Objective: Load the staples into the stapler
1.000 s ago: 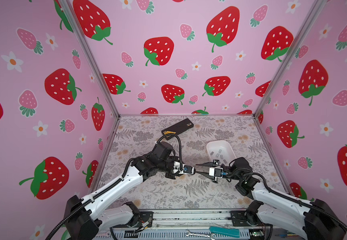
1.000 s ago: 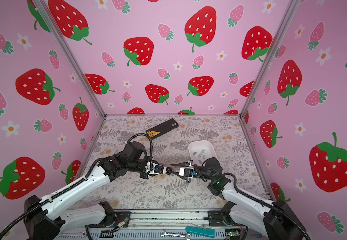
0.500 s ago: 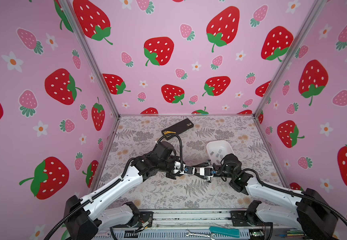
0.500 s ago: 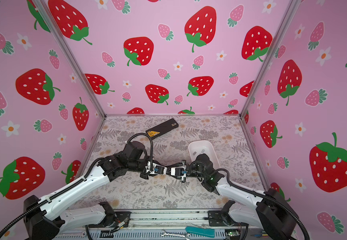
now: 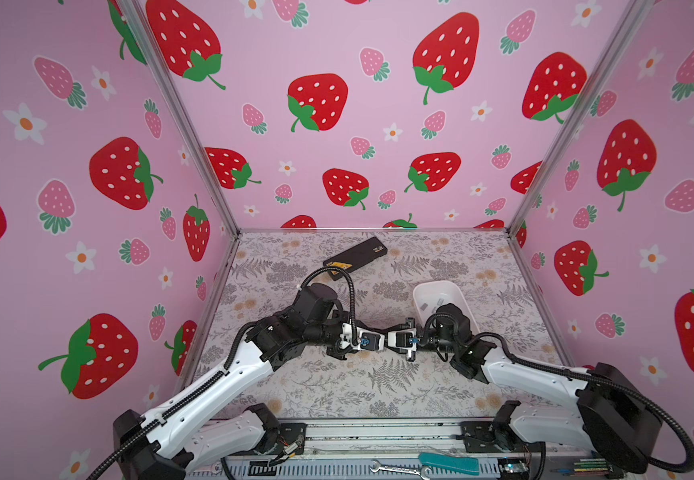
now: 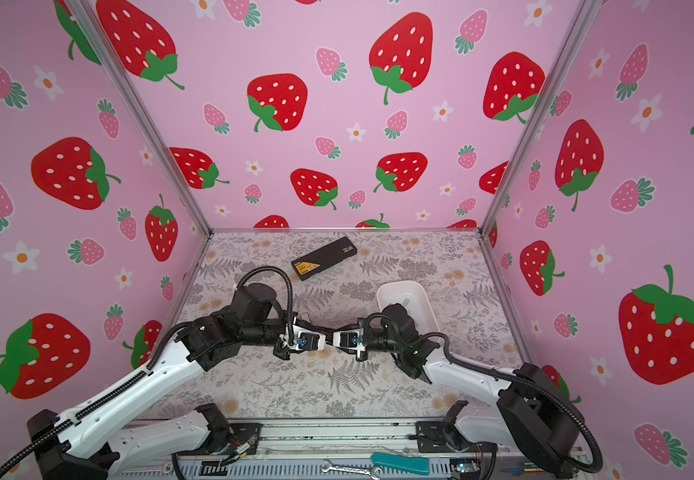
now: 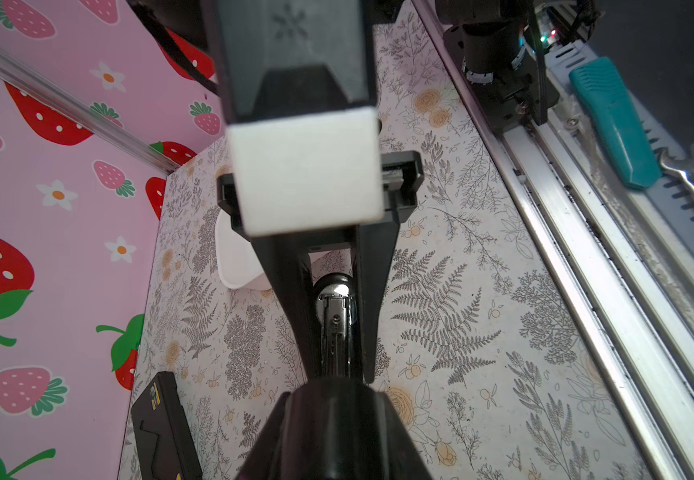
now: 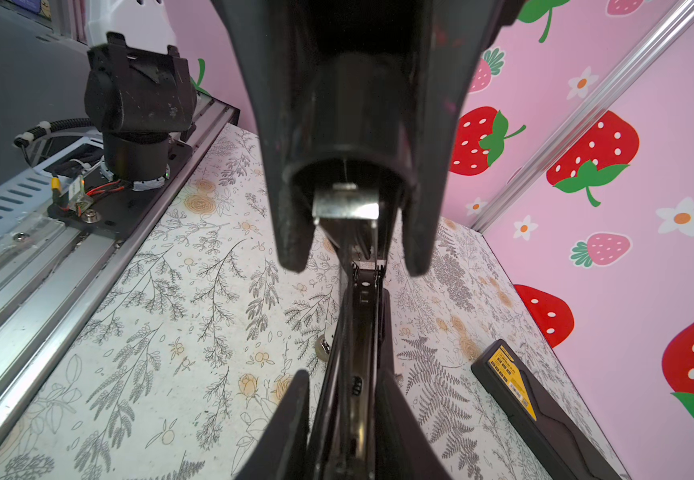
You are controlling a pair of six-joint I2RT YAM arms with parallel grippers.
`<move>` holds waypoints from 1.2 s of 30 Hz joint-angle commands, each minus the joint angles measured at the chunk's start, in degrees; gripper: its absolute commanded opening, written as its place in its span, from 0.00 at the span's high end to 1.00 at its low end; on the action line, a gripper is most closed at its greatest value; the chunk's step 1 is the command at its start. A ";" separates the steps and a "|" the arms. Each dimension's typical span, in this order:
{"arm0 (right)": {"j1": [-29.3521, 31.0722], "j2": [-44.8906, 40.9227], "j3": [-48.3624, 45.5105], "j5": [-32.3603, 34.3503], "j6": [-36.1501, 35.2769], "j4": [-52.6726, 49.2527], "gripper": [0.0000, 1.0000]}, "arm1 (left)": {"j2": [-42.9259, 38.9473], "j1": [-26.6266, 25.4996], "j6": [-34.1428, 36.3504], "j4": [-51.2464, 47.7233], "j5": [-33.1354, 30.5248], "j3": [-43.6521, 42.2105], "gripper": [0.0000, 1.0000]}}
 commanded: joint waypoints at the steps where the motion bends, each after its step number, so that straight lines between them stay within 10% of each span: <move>1: 0.11 1.01 1.35 0.92 -2.19 -1.43 0.69 | -2.10 -0.26 0.34 4.01 5.04 1.80 1.00; 23: 0.15 4.32 2.06 6.15 -0.58 1.64 0.88 | -6.82 2.43 -2.03 5.47 11.11 -0.03 1.00; 36: -0.22 -0.91 -3.60 6.52 -0.81 7.81 1.00 | -13.30 14.83 -8.73 10.31 19.81 -5.34 1.00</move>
